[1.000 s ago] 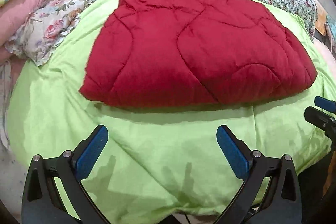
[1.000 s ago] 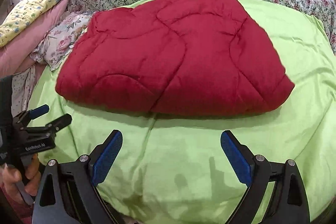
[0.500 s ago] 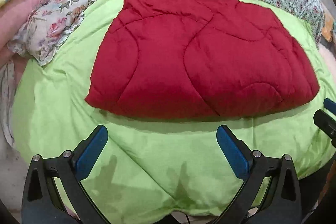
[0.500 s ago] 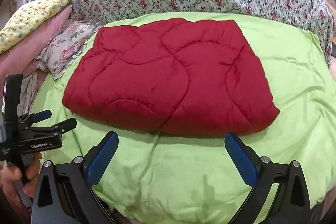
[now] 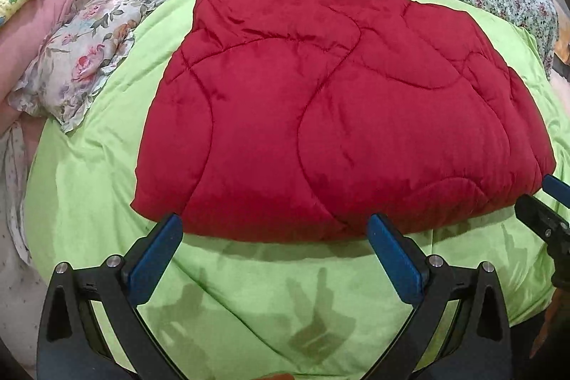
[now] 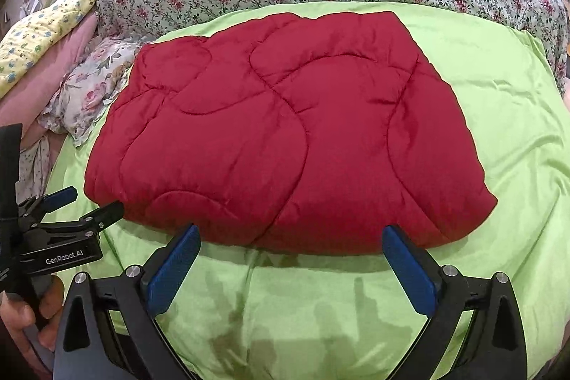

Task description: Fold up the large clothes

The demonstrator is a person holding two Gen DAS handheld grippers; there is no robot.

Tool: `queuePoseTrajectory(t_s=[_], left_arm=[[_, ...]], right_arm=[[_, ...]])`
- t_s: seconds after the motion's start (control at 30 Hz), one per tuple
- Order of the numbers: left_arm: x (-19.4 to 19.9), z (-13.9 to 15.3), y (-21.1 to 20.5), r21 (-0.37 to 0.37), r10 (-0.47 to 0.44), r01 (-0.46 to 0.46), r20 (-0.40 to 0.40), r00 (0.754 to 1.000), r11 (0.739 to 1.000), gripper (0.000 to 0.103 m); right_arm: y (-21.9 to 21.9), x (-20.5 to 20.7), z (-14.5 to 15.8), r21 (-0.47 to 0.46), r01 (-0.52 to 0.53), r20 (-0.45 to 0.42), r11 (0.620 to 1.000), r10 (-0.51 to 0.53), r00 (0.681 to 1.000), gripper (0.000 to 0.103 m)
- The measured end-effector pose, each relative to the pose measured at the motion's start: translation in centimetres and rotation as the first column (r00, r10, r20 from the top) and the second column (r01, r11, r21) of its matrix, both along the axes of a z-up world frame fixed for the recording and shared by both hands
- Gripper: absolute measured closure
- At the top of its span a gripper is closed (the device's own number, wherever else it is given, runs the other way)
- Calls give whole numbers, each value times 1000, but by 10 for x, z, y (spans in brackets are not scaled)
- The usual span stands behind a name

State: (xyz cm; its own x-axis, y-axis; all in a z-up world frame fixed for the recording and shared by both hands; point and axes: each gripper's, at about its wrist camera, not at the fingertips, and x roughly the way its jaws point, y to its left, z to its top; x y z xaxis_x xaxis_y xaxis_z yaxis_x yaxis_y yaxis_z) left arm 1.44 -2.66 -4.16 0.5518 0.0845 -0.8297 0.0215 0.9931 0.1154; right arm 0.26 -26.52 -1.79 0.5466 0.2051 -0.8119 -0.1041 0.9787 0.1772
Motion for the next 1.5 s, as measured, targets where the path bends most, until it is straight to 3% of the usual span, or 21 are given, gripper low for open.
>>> queuePoseTrajectory(t_s=[1.5], left_arm=[[25,10,-10,-22,-11,11,-6,1000,1000,0]], right_arm=[[2,37,10,-15,-17,-10,1000,17,1000,1]])
